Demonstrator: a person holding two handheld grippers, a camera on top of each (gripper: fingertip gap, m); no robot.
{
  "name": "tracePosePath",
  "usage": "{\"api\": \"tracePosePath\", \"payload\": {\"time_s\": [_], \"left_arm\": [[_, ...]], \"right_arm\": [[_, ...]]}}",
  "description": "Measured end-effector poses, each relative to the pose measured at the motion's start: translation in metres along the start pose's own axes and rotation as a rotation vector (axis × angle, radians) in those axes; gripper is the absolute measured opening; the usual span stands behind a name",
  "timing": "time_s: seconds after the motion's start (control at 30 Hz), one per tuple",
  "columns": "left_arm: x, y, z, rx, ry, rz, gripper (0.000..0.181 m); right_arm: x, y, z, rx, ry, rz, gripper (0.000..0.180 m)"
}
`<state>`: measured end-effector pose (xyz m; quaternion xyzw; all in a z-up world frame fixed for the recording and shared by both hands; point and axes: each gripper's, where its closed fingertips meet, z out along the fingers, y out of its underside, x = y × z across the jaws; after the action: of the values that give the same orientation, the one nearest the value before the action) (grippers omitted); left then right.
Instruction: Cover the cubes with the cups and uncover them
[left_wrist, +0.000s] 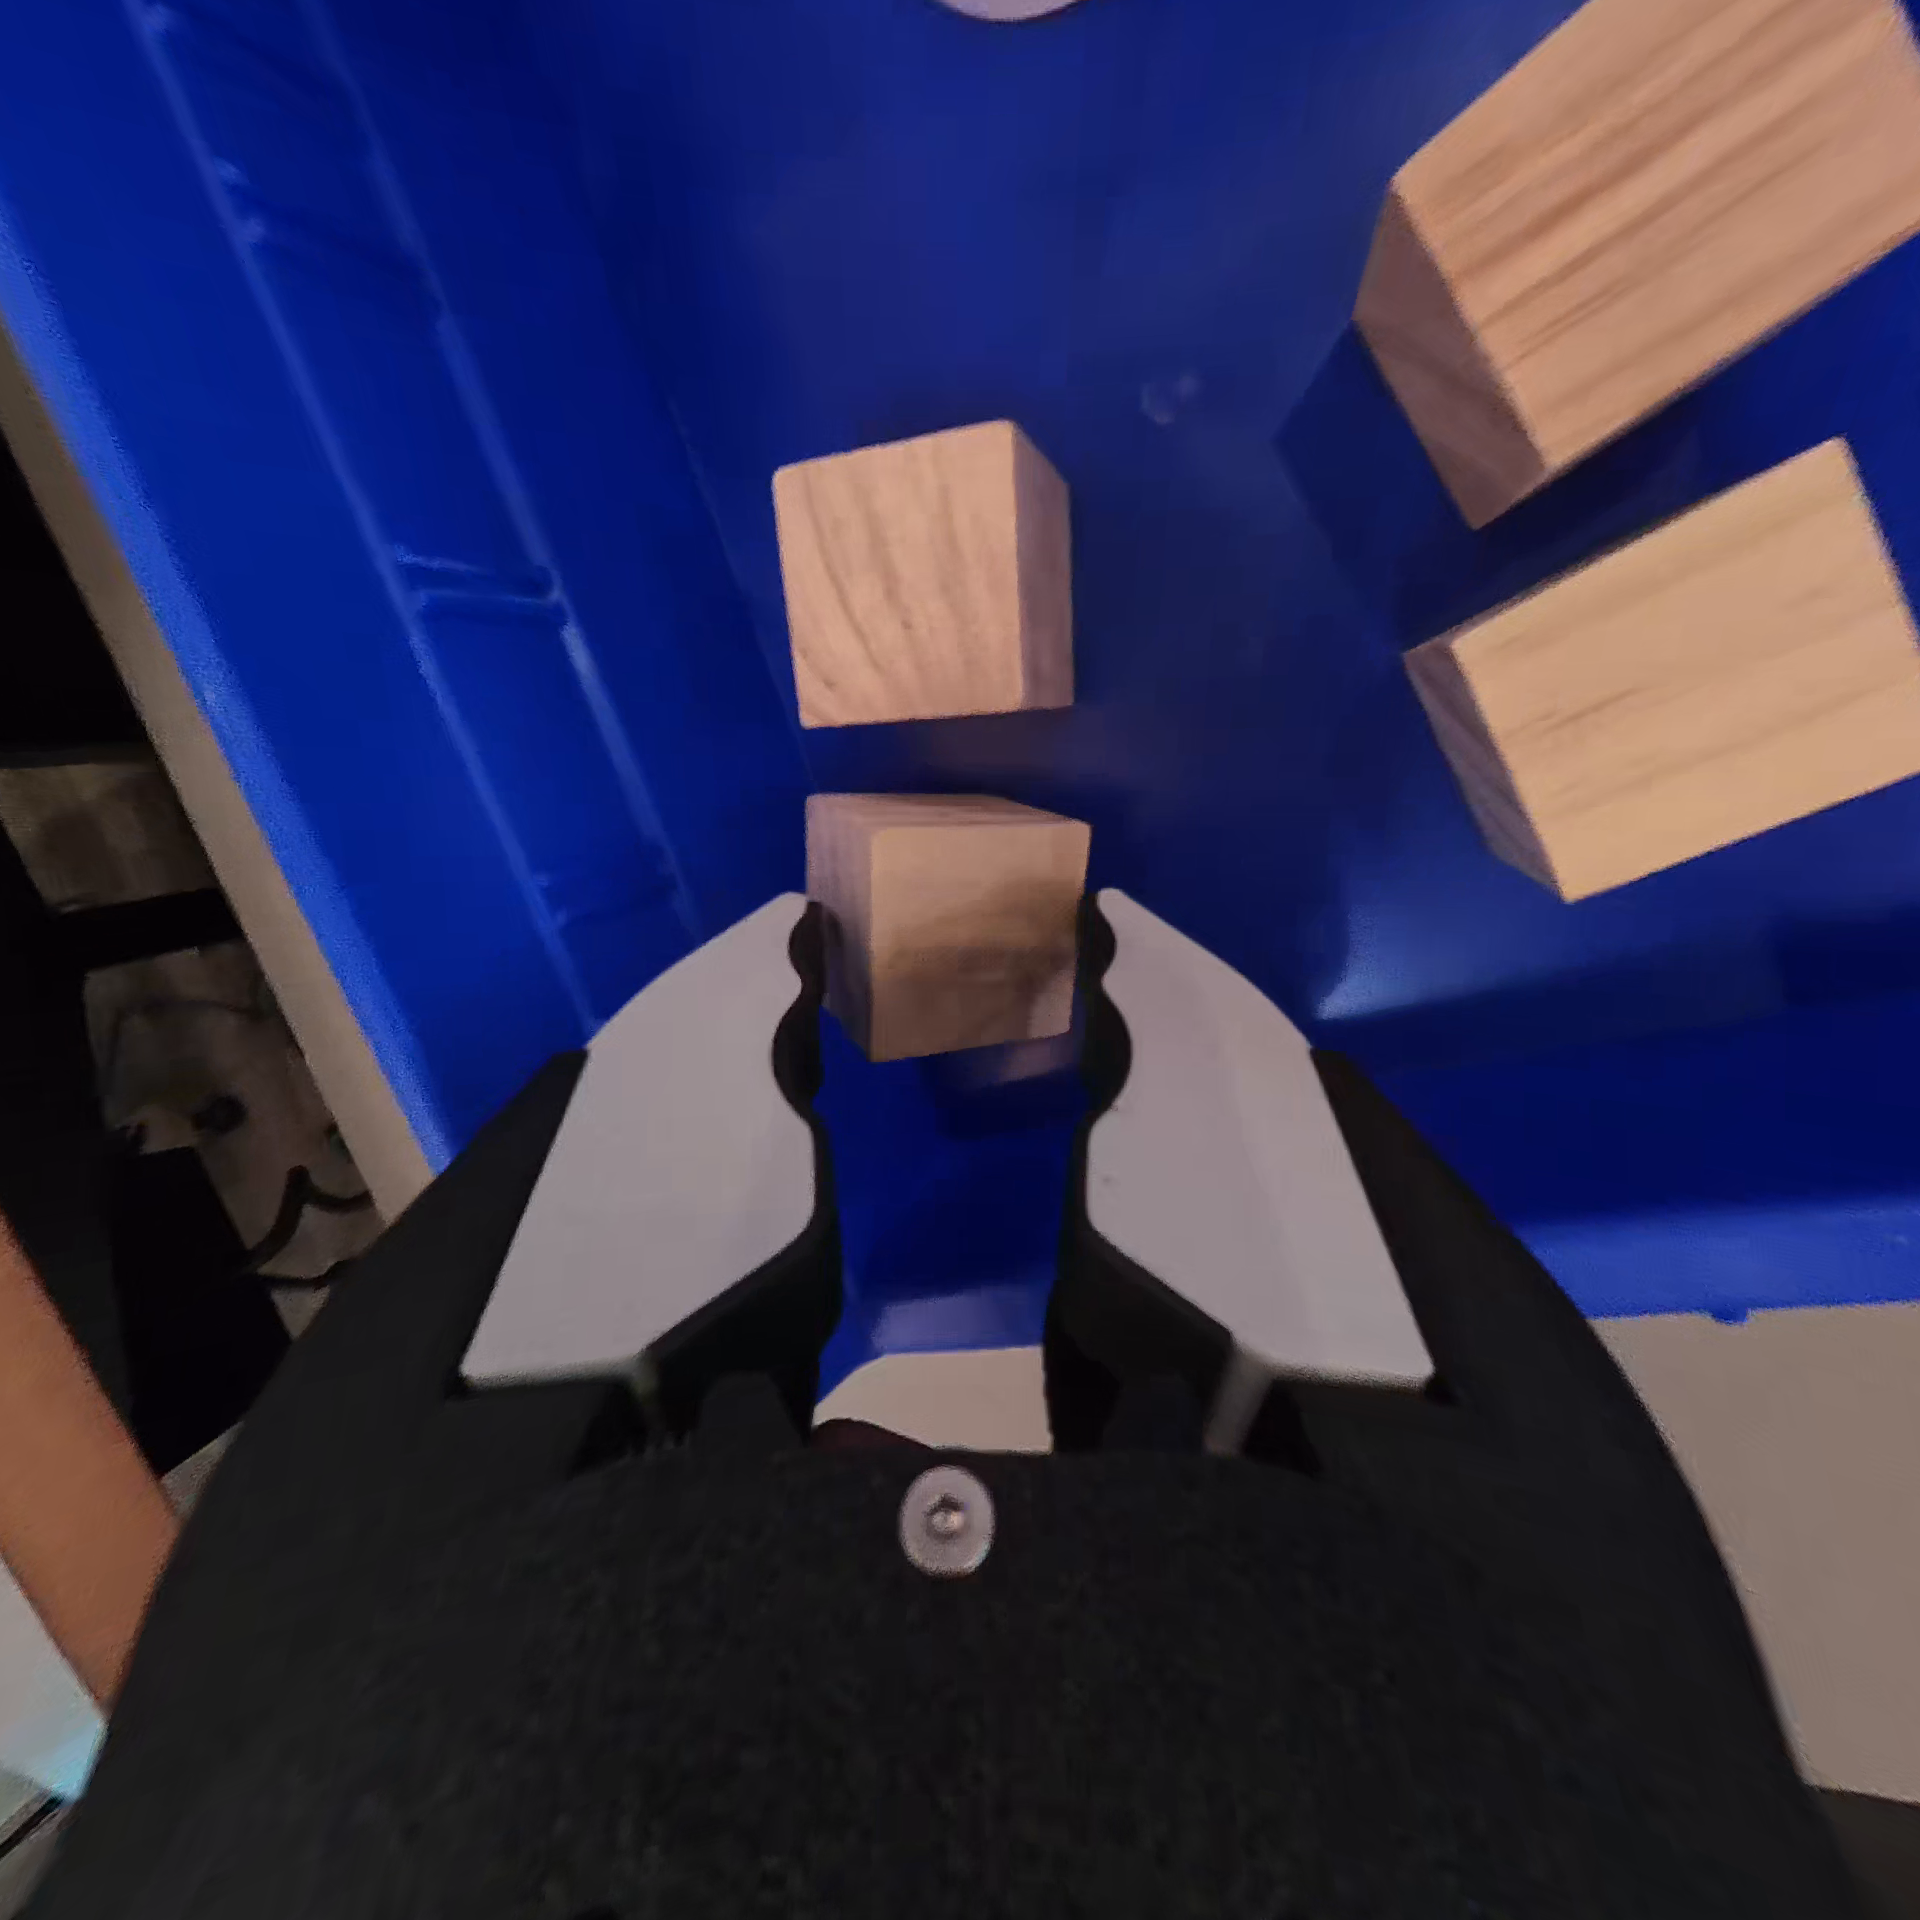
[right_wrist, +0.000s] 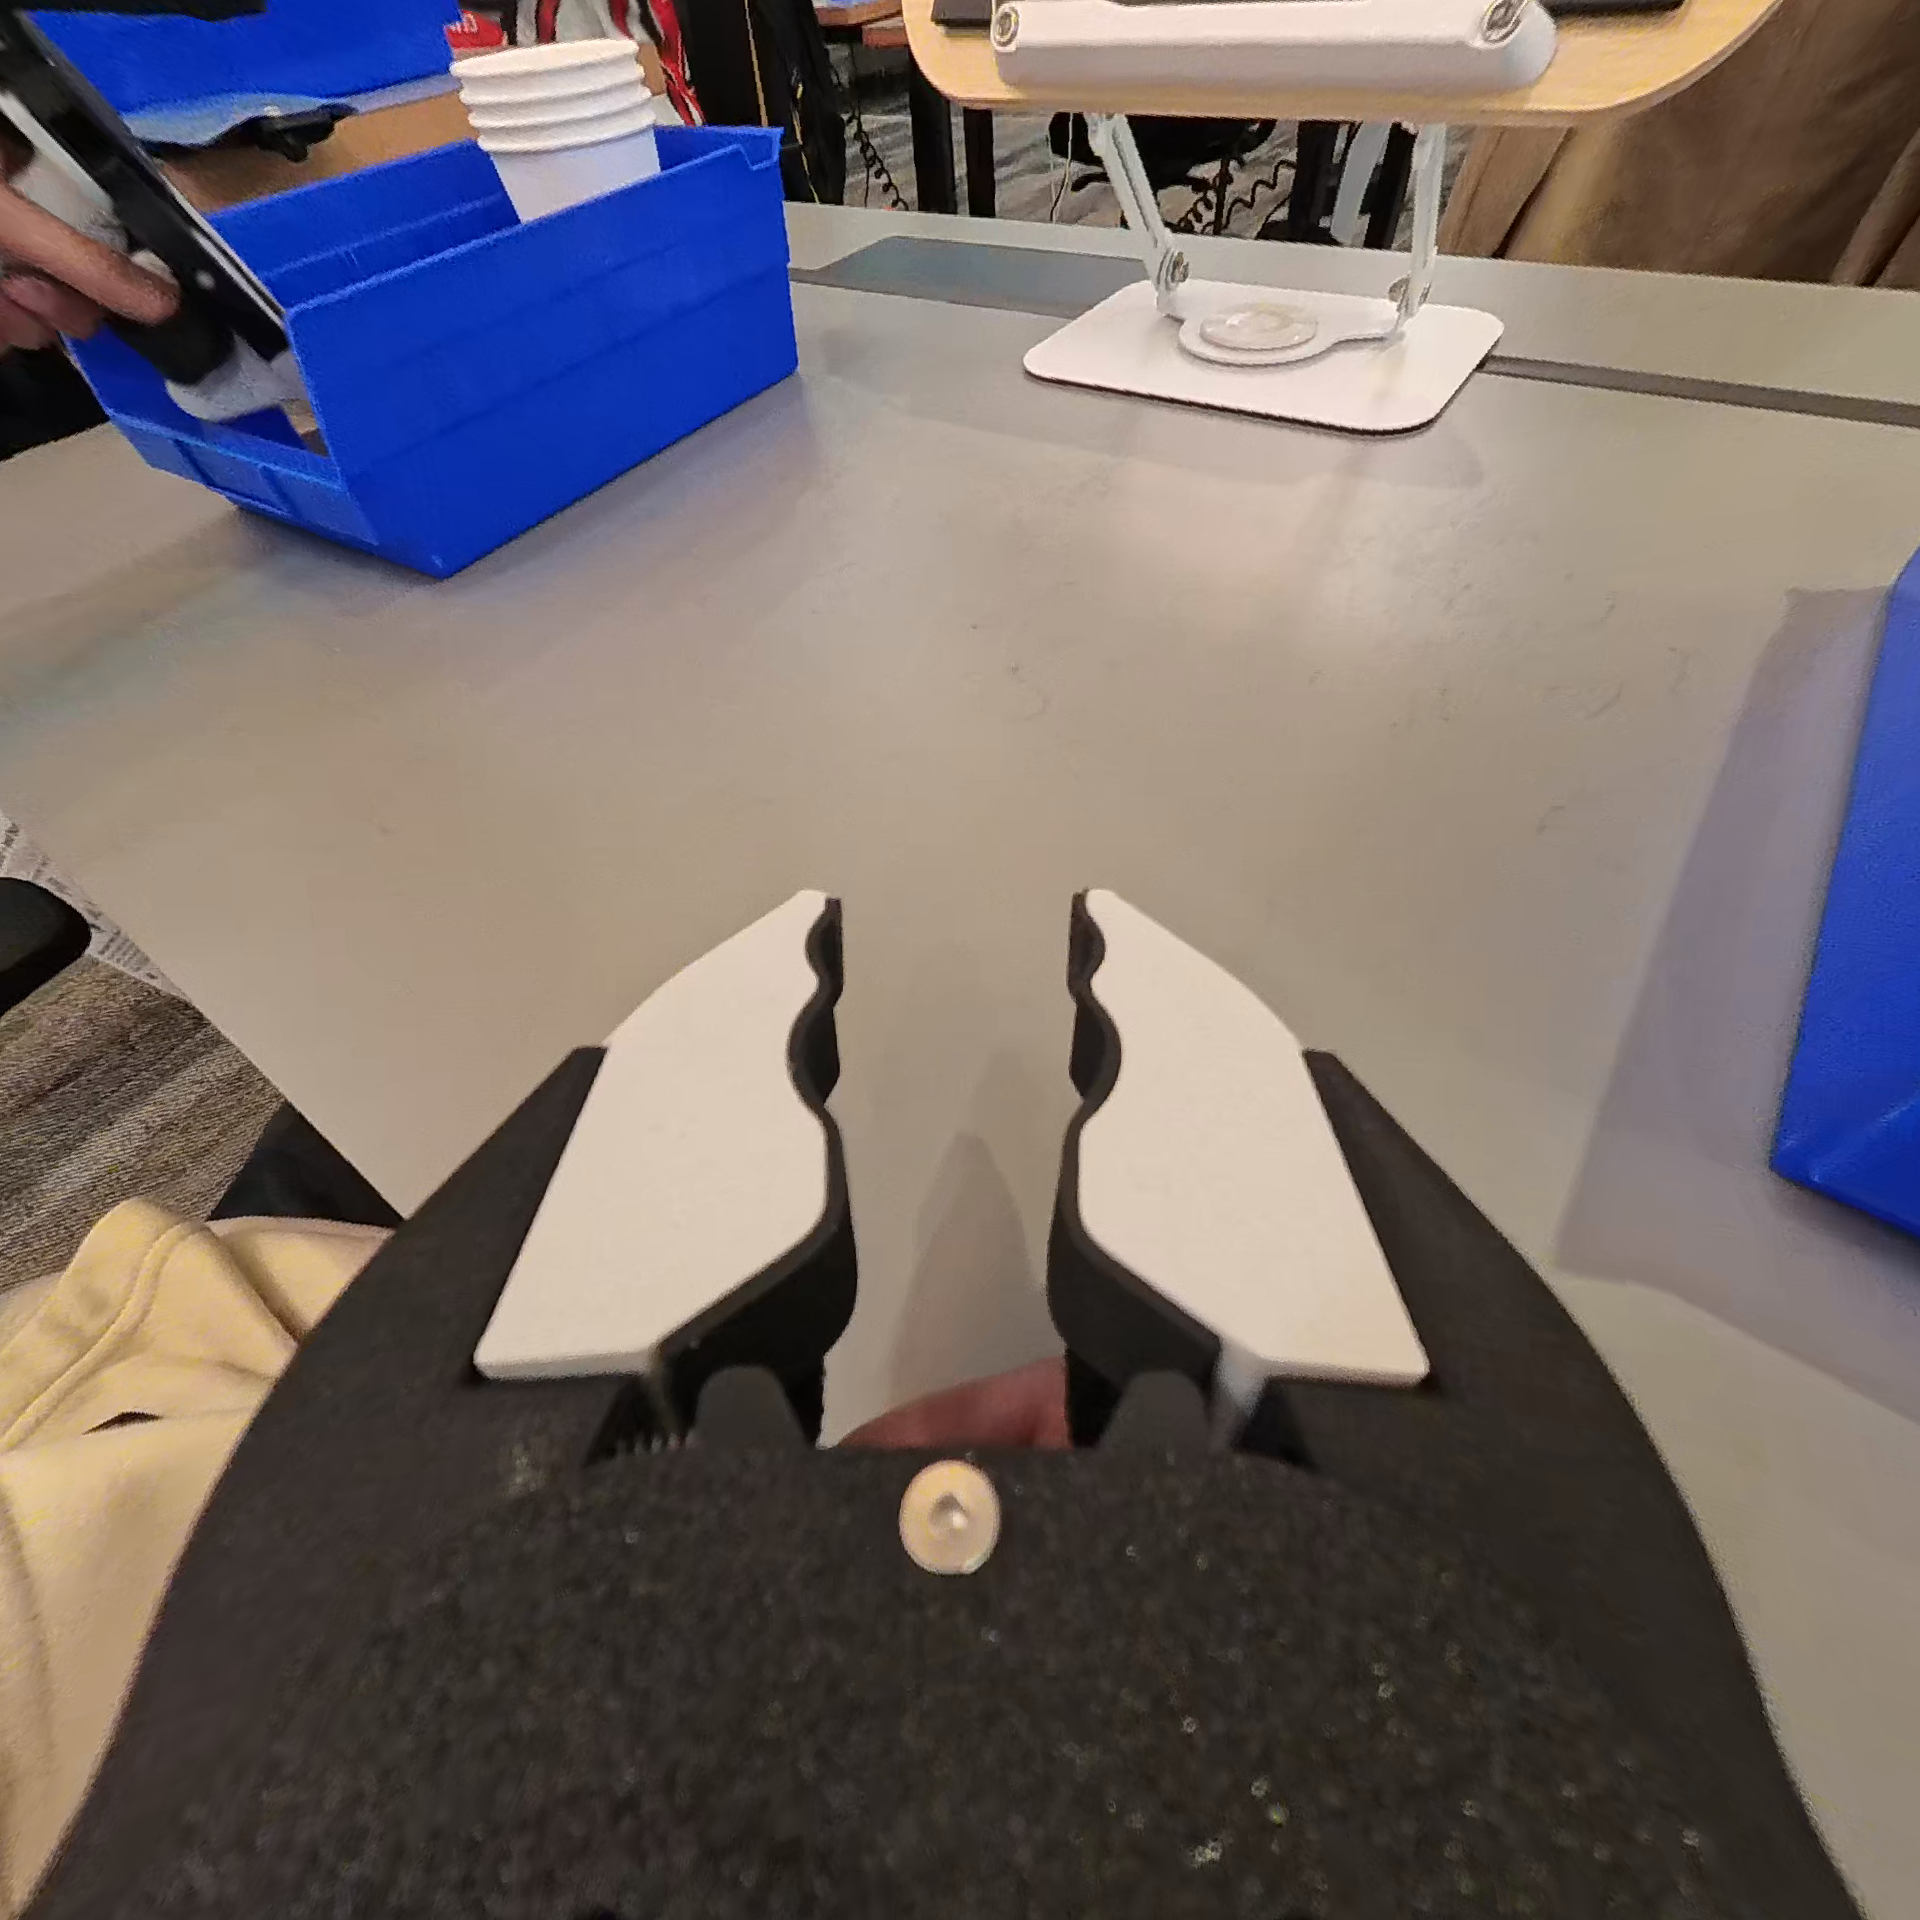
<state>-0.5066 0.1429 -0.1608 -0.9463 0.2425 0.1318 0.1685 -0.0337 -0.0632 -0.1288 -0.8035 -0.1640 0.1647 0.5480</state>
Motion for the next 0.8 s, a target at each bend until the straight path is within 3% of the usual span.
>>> {"api": "tracePosePath", "payload": {"time_s": [0.27, 0.4, 0.5, 0.57, 0.67, 0.8], "left_arm": [[0.000, -0.012, -0.007, 0.029, -0.012, -0.036, 0.046], [0.023, -0.045, -0.086, 0.256, 0.110, 0.001, 0.045], [0.092, -0.076, -0.158, 0.429, 0.283, 0.189, 0.045], [0.148, -0.091, -0.179, 0.441, 0.384, 0.298, 0.045], [0.206, -0.112, -0.154, 0.329, 0.453, 0.231, 0.045], [0.228, -0.123, -0.085, 0.189, 0.406, 0.066, 0.045]], "right_arm": [[0.003, -0.002, -0.003, 0.005, 0.013, -0.002, 0.039], [0.006, -0.002, -0.003, 0.005, 0.015, 0.010, 0.039], [0.006, -0.003, -0.003, 0.006, 0.015, 0.009, 0.039], [0.005, -0.003, -0.004, 0.006, 0.016, 0.004, 0.039], [0.006, -0.006, -0.006, 0.014, 0.023, -0.002, 0.039], [0.005, -0.005, -0.006, 0.011, 0.009, 0.011, 0.038]]}}
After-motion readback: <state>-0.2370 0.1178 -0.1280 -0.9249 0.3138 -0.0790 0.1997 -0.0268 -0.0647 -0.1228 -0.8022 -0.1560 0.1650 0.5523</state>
